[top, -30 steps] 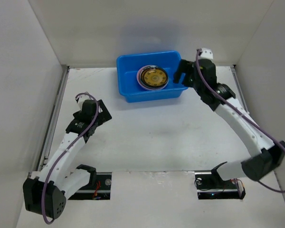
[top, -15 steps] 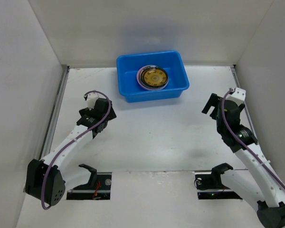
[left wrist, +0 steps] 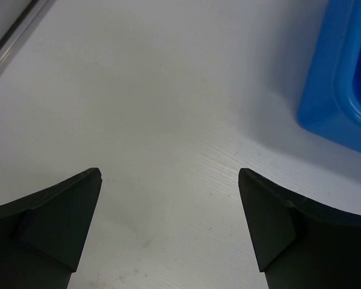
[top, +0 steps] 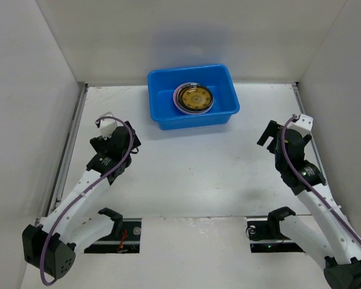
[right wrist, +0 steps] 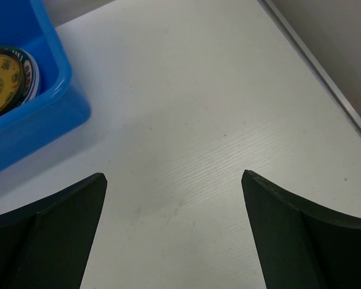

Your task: Place the plates into the plastic bin on the countertop

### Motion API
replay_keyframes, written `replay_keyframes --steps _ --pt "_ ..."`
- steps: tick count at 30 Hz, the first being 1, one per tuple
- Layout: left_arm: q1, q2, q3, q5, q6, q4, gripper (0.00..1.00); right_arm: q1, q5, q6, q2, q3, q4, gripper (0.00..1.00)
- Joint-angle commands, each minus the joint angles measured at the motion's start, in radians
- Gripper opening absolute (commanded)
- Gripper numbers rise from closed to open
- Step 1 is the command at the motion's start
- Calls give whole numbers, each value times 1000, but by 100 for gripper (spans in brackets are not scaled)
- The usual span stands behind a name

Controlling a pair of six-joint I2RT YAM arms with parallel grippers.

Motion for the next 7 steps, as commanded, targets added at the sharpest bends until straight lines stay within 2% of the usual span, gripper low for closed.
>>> replay_keyframes --steps 1,7 --pt "-14 -53 -1 -101 31 9 100 14 -24 19 23 15 47 100" --pt "-11 -34 33 -147 20 -62 100 28 -31 33 34 17 63 100"
